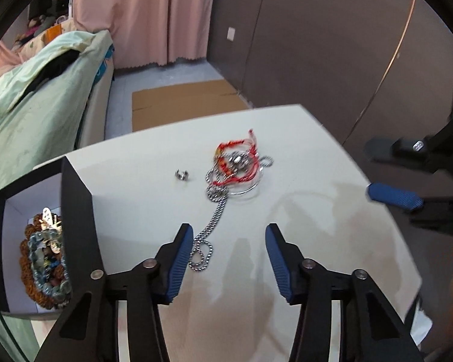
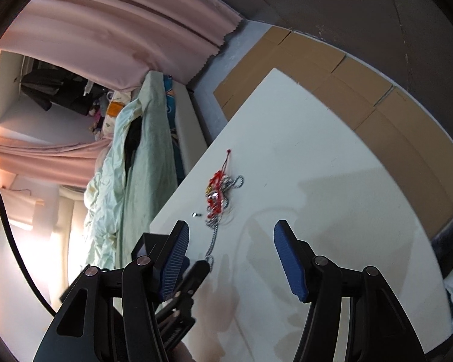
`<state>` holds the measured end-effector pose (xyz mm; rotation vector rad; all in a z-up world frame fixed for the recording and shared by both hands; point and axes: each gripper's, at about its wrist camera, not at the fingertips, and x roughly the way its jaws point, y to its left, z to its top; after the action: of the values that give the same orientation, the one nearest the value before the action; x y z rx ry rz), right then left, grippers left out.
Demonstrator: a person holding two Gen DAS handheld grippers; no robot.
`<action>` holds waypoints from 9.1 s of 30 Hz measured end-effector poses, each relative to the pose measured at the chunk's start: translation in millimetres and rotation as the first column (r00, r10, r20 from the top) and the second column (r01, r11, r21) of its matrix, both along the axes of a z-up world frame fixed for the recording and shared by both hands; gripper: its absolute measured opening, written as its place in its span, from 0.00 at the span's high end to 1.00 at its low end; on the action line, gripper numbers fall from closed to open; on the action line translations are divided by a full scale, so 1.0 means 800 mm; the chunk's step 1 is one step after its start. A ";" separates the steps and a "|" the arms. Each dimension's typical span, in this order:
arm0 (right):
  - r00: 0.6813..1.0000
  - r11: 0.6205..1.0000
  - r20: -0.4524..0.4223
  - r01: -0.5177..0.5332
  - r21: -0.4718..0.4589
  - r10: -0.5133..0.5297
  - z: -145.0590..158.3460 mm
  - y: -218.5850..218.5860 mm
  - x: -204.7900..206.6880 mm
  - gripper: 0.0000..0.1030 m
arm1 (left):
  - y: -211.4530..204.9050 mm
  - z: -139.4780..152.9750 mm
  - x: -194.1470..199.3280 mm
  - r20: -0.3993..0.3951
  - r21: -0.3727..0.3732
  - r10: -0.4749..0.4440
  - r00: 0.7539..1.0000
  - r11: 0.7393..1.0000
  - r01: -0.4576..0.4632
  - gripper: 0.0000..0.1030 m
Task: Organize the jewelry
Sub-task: 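Move the left tool to the silver chain and grasp it, then lift the silver chain with the left tool while the right tool moves to the red string bracelet, then carry the chain over the box with the left tool while the right tool grasps the red bracelet, then drop the chain into the box with the left tool while the right tool carries the red bracelet over, then open the right tool over the box to drop the red string bracelet, then move the left tool to the silver hoop earring and grasp it, then carry the hoop over the box and open the left tool to drop it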
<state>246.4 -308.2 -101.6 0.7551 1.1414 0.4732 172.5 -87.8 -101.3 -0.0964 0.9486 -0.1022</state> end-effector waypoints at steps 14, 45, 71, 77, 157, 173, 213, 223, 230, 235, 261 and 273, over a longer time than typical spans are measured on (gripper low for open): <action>0.998 0.996 0.003 -0.056 -0.074 0.057 0.003 0.019 0.009 0.41 | -0.004 -0.026 0.002 -0.052 0.129 0.016 0.999 0.992 -0.009 0.56; 0.998 0.995 0.033 -0.054 -0.084 0.057 0.019 -0.004 -0.026 0.41 | 0.005 0.122 -0.067 0.201 0.042 0.020 0.979 0.999 -0.029 0.89; 0.995 0.996 -0.045 -0.093 0.015 0.094 -0.016 0.029 -0.005 0.41 | 0.028 0.345 -0.118 0.493 0.119 0.029 0.870 0.988 -0.100 0.98; 0.992 0.995 -0.067 -0.102 0.022 0.103 -0.028 0.045 0.005 0.41 | 0.030 0.372 -0.123 0.526 0.127 0.031 0.850 0.985 -0.114 0.99; 0.889 0.929 0.360 -0.348 0.126 0.284 0.073 0.197 -0.067 0.97 | 0.222 0.098 -0.114 0.109 -0.259 0.374 0.921 0.905 -0.337 0.33; 0.871 0.907 0.289 -0.420 0.019 0.397 0.042 0.267 -0.070 0.57 | 0.272 0.115 -0.135 0.159 -0.334 0.451 0.878 0.862 -0.382 0.08; 0.991 0.989 0.137 0.022 -0.148 -0.001 0.042 0.005 -0.034 0.18 | 0.093 0.099 -0.073 0.174 -0.211 0.175 0.969 0.968 -0.137 0.35; 0.997 0.993 0.068 0.054 -0.105 -0.047 0.023 -0.018 -0.004 0.18 | 0.050 0.062 -0.023 0.082 -0.164 0.091 0.992 0.983 -0.077 0.39; 0.994 0.989 0.057 0.100 -0.107 -0.094 0.021 -0.035 0.018 0.18 | 0.024 0.032 0.015 0.028 -0.100 0.045 0.999 0.994 -0.042 0.55; 0.993 0.988 0.064 0.103 -0.114 -0.096 0.024 -0.039 0.028 0.18 | 0.006 0.008 0.037 -0.019 -0.037 0.018 1.000 0.999 -0.018 0.60; 0.997 0.987 0.035 0.069 -0.144 -0.064 0.019 -0.037 0.013 0.18 | 0.018 0.023 0.019 0.019 -0.072 0.047 0.999 0.996 -0.046 0.99; 0.995 0.992 0.095 0.017 -0.126 -0.005 0.031 -0.007 -0.015 0.18 | 0.038 0.073 -0.030 0.116 -0.110 0.077 0.990 0.992 -0.064 0.99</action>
<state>234.7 -314.1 -76.8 0.6219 1.0675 0.4183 148.8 -57.4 -43.3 -0.2202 0.8187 -0.0919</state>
